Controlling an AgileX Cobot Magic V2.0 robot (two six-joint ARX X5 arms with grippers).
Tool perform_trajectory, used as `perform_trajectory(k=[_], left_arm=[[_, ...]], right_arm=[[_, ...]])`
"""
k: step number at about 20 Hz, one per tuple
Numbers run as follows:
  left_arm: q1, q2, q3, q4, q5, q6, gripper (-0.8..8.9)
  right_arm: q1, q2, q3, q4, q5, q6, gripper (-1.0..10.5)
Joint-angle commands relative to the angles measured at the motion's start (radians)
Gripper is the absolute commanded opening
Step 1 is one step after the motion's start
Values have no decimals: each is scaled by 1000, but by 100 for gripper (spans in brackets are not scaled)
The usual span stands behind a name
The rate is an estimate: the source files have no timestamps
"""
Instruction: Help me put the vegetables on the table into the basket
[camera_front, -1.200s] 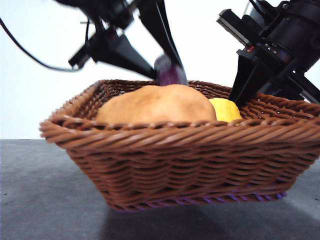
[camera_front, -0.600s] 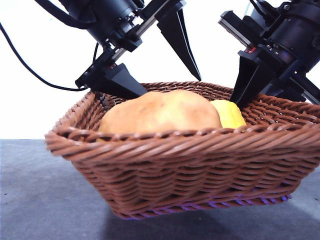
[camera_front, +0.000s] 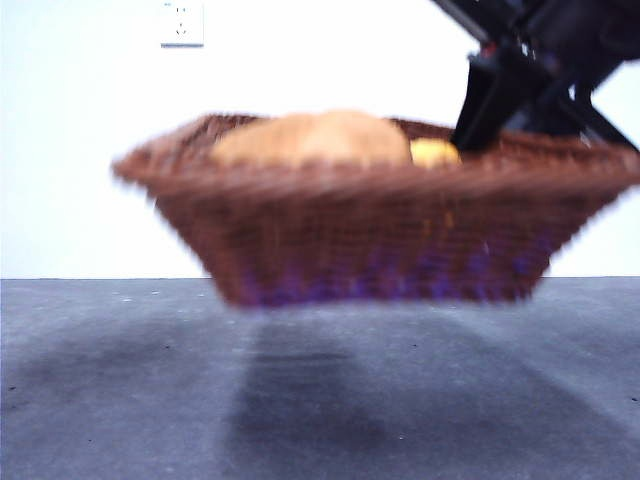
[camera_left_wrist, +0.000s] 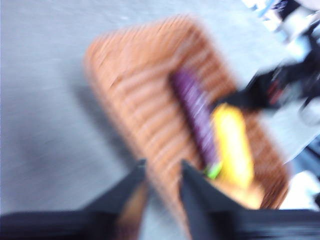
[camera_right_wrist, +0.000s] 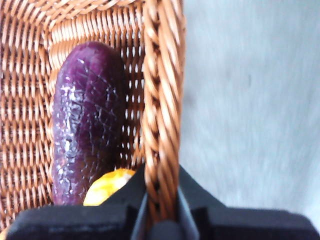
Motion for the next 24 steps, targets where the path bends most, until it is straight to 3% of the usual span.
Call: perform_trajectory(k=[1, 5, 10, 15, 24], left_arm=[[4, -71, 2, -89, -63, 80, -7], [4, -169, 2, -217, -130, 120, -7], [4, -192, 2, -239, -129, 127, -7], [4, -192, 2, -252, -129, 145, -7], [4, -191, 2, -262, -132, 145, -7]], right_arm=[[-42, 0, 127, -73, 2, -55, -12], [-188, 1, 343, -272, 34, -175, -13], [-403, 71, 385, -370, -2, -291, -12], [-472, 263, 385, -353, -12, -382, -13], [-536, 529, 385, -261, -30, -422, -13]])
